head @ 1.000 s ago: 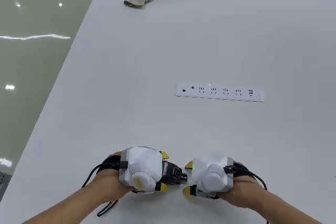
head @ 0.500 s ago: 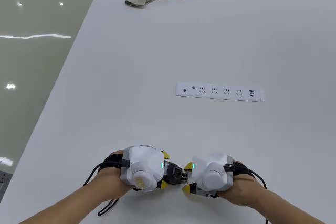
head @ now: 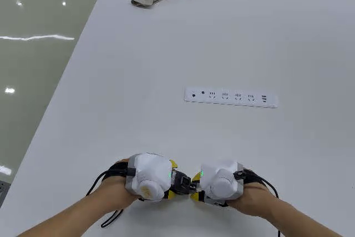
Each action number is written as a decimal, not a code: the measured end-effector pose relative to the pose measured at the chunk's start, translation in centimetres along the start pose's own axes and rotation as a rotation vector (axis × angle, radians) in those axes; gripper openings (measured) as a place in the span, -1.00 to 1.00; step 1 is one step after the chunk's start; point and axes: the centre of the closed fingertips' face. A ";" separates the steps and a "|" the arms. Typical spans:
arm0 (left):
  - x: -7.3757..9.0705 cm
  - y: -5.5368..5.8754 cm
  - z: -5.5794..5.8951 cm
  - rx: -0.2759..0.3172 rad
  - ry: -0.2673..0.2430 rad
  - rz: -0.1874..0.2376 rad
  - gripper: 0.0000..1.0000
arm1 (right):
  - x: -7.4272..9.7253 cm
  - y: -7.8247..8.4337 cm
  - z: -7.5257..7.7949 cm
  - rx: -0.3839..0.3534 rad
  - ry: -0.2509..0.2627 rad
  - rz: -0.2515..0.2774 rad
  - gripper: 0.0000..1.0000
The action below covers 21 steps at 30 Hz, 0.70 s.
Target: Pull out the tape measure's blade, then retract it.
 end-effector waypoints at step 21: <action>0.0 0.2 0.0 0.005 -0.006 -0.023 -0.30 | 0.3 0.0 0.3 0.003 0.024 0.017 -0.69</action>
Point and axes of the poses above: the centre of the closed fingertips' face, and the gripper's own axes: x roughly backward along the fingers, z roughly to its right, y roughly out of its underside, and after that the axes turned 11 degrees about -x, right-handed
